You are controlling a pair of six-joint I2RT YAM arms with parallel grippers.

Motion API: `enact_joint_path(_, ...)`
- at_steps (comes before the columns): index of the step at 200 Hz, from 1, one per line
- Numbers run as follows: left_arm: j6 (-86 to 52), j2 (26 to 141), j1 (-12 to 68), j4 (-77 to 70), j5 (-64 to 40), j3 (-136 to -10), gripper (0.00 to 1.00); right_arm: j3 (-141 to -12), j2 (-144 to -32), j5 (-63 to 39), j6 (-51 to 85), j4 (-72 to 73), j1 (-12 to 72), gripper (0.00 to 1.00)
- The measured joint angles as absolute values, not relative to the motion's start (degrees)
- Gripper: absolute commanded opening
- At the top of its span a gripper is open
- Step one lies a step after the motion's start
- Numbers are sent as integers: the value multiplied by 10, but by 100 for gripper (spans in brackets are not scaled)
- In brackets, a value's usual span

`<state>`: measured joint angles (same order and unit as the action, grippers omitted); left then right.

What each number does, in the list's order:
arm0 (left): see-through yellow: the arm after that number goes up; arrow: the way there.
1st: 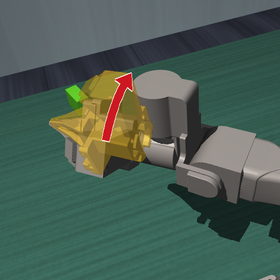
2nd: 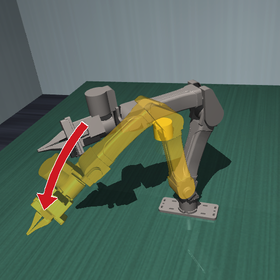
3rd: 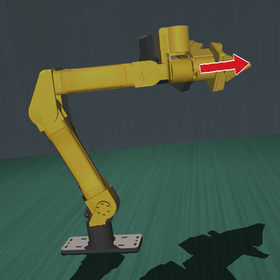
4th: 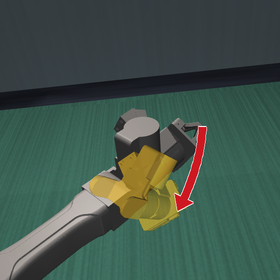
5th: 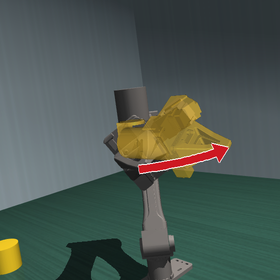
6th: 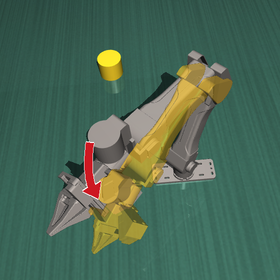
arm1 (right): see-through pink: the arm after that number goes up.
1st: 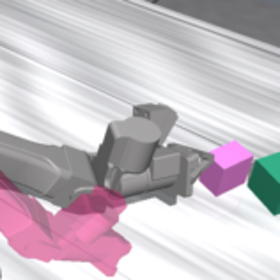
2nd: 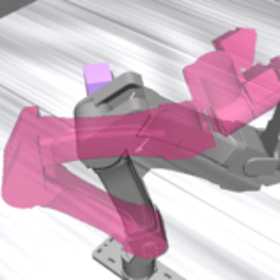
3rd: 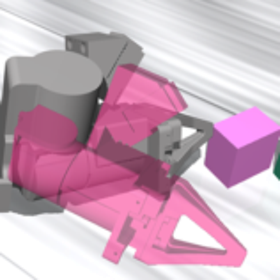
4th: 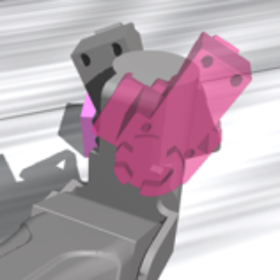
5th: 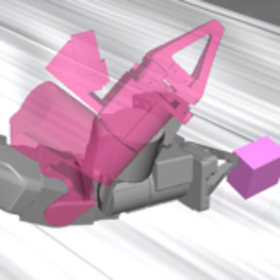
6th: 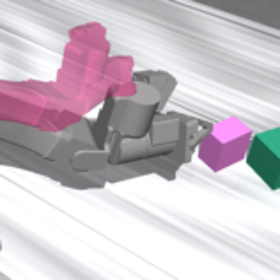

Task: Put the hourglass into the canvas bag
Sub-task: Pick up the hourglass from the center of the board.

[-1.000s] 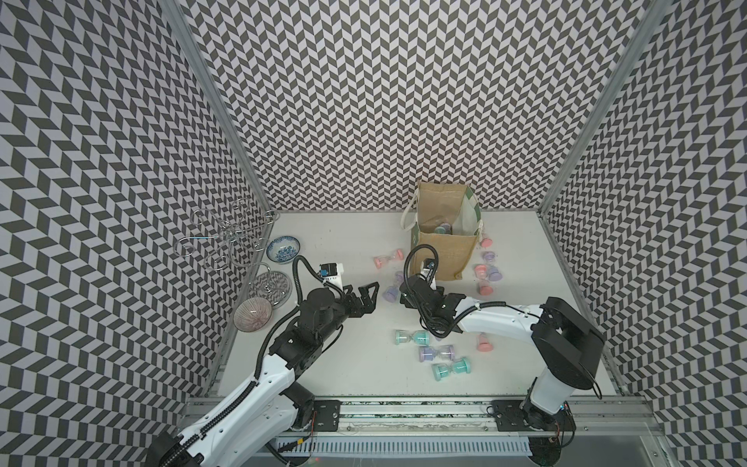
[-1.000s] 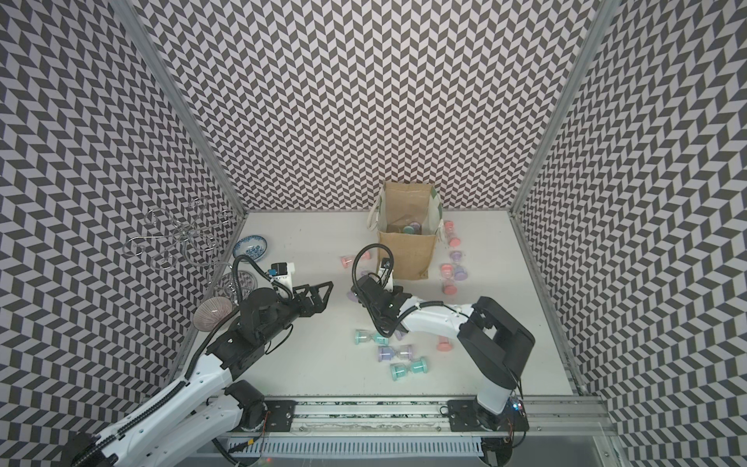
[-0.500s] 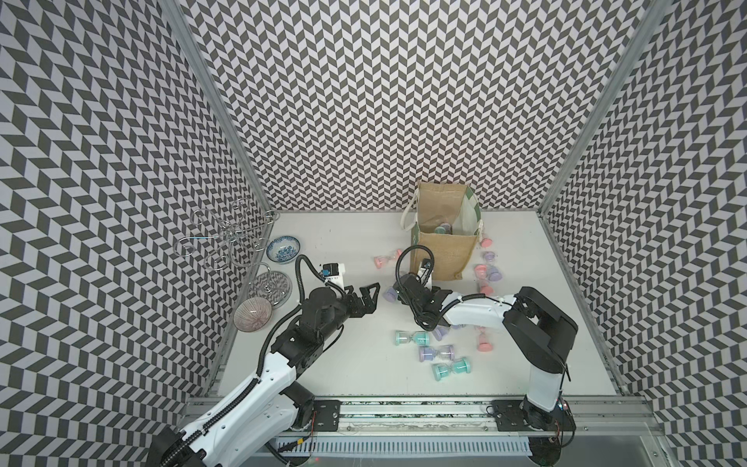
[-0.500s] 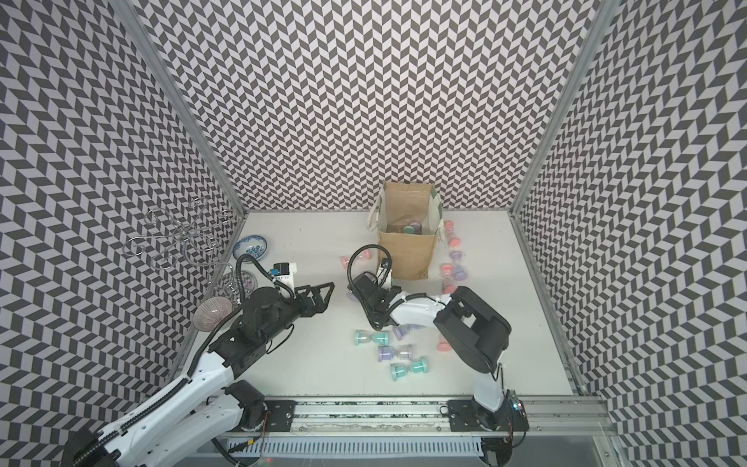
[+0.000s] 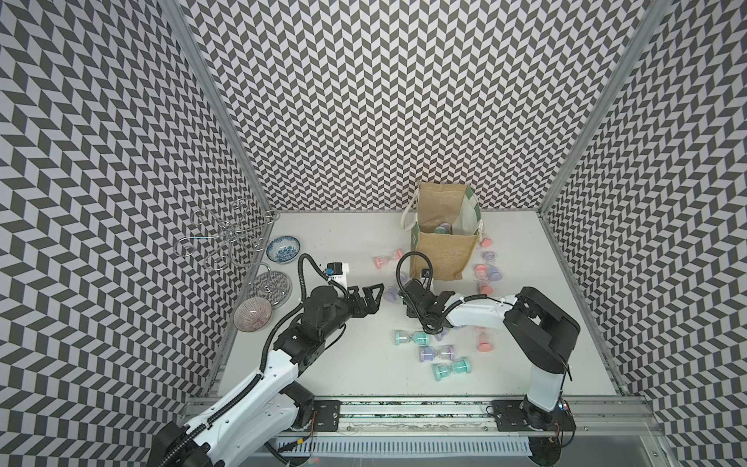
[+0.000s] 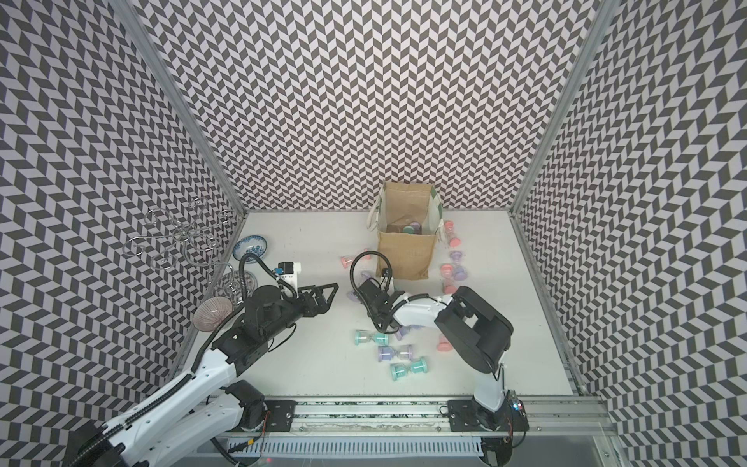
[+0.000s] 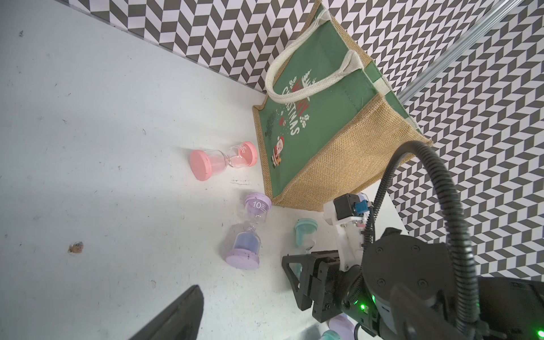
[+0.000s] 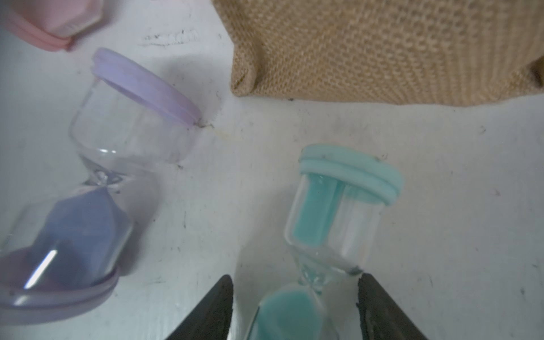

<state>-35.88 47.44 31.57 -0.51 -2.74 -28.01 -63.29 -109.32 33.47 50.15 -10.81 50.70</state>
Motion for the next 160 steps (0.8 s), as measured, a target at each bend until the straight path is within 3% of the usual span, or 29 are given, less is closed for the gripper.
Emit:
enact_joint_path(52,-359,475,316,-8,-30,-280,99,-661,-1098,305,493,-136,507,79)
enact_joint_path(160,-368,477,315,-13,-42,-280,99,-597,-1065,250,462,-160,507,63)
